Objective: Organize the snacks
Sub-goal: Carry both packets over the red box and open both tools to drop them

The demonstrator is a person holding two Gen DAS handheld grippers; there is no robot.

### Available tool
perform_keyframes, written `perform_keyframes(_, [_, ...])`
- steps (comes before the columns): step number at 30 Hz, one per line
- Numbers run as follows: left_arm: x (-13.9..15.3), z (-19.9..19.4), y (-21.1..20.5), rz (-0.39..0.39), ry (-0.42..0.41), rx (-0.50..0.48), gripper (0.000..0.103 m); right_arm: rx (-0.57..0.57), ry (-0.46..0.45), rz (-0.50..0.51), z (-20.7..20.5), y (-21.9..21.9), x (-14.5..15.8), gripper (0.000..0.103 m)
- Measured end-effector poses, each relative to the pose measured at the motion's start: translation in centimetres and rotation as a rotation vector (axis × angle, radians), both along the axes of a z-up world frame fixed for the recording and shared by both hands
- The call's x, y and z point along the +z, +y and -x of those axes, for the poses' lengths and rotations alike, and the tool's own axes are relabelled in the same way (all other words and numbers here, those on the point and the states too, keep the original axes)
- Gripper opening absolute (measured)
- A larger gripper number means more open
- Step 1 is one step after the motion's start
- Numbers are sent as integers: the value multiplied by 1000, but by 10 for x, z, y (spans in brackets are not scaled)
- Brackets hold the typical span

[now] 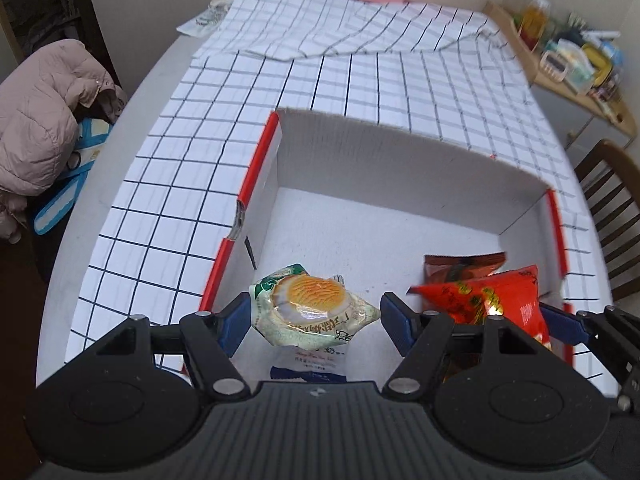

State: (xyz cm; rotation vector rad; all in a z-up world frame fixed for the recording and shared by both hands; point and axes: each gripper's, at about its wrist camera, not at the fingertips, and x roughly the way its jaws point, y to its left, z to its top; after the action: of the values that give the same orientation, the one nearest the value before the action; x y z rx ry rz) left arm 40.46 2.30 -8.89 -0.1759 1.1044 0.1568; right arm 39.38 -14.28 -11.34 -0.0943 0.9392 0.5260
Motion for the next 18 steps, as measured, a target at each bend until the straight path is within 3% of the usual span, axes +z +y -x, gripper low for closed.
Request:
perform_keyframes(11, [-32, -12, -10, -25, 71, -22, 70, 32, 42, 13, -8, 2, -14, 65])
perform_keyframes(16, [-34, -10, -6, -17, 70, -10, 71, 33, 33, 24, -9, 4, -15, 79])
perform_keyframes(18, [-34, -10, -5, -12, 68, -2, 71, 26, 27, 23, -8, 4, -14, 80])
